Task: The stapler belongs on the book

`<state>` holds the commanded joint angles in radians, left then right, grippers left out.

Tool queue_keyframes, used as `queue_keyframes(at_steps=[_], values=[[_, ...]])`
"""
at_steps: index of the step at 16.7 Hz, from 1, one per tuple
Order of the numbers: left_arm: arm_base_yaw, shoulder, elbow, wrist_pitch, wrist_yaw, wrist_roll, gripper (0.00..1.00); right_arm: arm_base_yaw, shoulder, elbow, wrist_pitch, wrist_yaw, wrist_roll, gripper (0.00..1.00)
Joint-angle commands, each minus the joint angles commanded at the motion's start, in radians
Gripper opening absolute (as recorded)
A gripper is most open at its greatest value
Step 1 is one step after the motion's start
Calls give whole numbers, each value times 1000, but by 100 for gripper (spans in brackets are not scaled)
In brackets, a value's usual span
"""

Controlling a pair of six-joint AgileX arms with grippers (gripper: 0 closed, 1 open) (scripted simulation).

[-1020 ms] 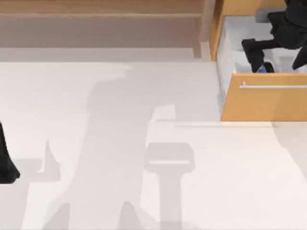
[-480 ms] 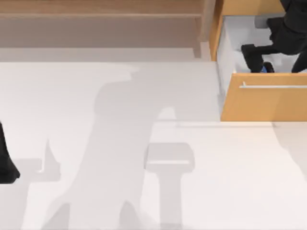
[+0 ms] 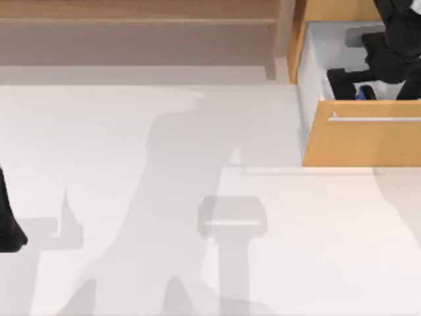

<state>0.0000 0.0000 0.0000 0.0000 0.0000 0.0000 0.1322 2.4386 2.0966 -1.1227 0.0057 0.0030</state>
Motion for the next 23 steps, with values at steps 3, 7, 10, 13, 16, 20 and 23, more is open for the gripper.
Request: queue_keyframes(at_steps=[3, 7, 10, 13, 16, 20, 23], values=[[0, 0, 0, 0, 0, 0, 100, -3, 28, -2, 27, -1, -1, 100], [0, 0, 0, 0, 0, 0, 100, -3, 31, -4, 29, -2, -1, 100], [0, 0, 0, 0, 0, 0, 100, -3, 31, -4, 29, -2, -1, 77], [0, 0, 0, 0, 0, 0, 100, -3, 31, -4, 29, -2, -1, 55], [0, 0, 0, 0, 0, 0, 100, -3, 31, -4, 29, -2, -1, 32], [0, 0, 0, 0, 0, 0, 100, -3, 31, -4, 29, -2, -1, 2], [0, 0, 0, 0, 0, 0, 100, -3, 31, -4, 29, -2, -1, 0]])
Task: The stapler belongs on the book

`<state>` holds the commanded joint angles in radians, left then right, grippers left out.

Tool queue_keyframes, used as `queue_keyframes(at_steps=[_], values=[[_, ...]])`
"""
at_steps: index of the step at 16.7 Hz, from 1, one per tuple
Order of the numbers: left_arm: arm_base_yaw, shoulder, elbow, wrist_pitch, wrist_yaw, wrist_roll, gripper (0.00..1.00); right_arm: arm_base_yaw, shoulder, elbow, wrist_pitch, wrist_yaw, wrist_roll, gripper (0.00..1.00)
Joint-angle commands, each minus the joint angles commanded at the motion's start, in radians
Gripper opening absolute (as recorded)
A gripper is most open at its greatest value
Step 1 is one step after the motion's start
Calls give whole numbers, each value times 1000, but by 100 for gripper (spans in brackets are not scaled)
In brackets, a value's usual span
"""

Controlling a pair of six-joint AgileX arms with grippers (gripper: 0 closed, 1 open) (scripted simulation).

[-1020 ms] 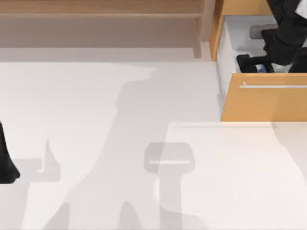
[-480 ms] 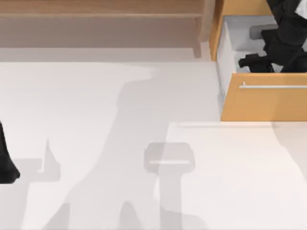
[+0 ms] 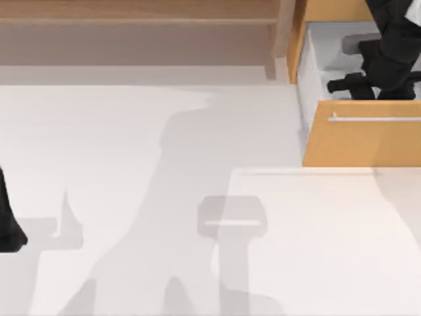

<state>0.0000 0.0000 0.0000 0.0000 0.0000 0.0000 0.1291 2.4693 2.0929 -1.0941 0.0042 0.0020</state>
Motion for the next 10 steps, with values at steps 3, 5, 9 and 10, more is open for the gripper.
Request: queue_keyframes(at_steps=[3, 5, 9, 10], values=[[0, 0, 0, 0, 0, 0, 100, 0, 0, 0, 0, 0, 0, 0], [0, 0, 0, 0, 0, 0, 100, 0, 0, 0, 0, 0, 0, 0], [0, 0, 0, 0, 0, 0, 100, 2, -30, -1, -12, -7, 4, 0], [0, 0, 0, 0, 0, 0, 100, 2, -57, -9, -20, -16, 7, 0]])
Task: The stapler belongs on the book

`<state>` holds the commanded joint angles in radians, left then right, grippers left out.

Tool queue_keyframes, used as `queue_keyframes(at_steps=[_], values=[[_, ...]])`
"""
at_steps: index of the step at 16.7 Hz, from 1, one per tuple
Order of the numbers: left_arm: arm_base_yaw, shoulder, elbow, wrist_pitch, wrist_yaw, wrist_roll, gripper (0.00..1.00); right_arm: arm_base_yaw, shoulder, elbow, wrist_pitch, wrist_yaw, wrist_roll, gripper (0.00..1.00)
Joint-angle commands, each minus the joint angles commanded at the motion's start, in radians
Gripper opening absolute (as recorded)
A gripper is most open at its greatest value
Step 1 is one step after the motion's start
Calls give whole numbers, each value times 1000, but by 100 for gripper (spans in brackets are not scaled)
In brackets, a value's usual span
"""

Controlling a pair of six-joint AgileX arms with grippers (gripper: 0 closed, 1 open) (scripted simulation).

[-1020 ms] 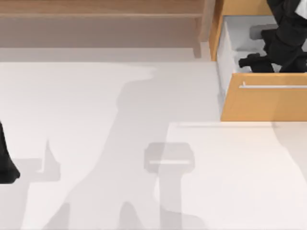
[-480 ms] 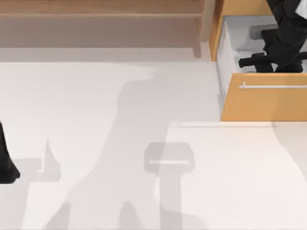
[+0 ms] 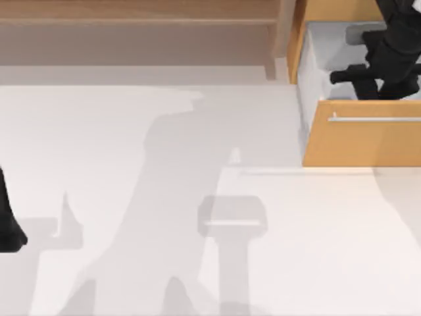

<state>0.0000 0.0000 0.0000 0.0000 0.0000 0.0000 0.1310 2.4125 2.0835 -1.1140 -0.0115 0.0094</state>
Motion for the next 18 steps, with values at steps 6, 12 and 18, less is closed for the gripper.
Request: queue_keyframes(at_steps=[6, 12, 18], values=[[0, 0, 0, 0, 0, 0, 100, -81, -270, -93, 7, -88, 38, 0], [0, 0, 0, 0, 0, 0, 100, -298, -531, -322, 27, -152, 12, 0], [0, 0, 0, 0, 0, 0, 100, -518, -664, -586, 63, -145, -164, 0]])
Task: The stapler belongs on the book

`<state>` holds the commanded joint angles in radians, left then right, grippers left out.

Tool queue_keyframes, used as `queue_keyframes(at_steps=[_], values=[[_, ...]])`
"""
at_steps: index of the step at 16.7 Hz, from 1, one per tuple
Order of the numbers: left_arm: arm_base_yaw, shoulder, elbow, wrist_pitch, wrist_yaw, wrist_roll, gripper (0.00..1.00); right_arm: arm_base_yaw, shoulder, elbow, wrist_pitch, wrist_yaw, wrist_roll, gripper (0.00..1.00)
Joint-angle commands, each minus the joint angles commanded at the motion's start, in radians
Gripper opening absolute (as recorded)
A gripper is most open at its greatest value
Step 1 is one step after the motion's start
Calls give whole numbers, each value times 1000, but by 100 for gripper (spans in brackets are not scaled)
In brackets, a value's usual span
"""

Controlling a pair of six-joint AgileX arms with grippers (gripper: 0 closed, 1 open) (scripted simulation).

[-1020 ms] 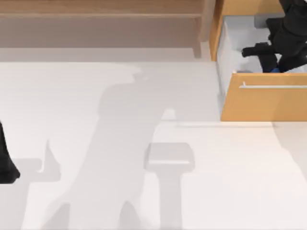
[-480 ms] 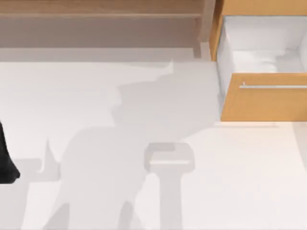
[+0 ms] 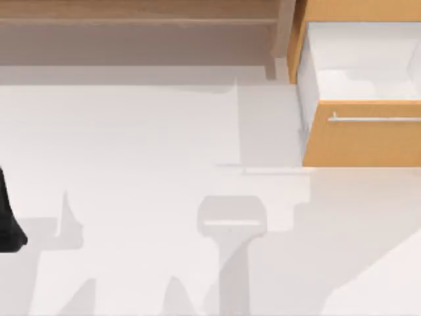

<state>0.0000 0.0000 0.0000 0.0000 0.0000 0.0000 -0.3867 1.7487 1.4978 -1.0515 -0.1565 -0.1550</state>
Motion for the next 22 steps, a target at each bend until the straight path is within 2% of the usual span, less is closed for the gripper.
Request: queue_keyframes(at_steps=[6, 10, 17, 22], values=[[0, 0, 0, 0, 0, 0, 100, -123, -21, -216, 72, 47, -252, 0], [0, 0, 0, 0, 0, 0, 100, -161, -7, -297, 105, 78, -366, 0], [0, 0, 0, 0, 0, 0, 100, -159, -5, -308, 112, 82, -379, 0], [0, 0, 0, 0, 0, 0, 100, -158, 37, -365, 209, 83, -375, 0]])
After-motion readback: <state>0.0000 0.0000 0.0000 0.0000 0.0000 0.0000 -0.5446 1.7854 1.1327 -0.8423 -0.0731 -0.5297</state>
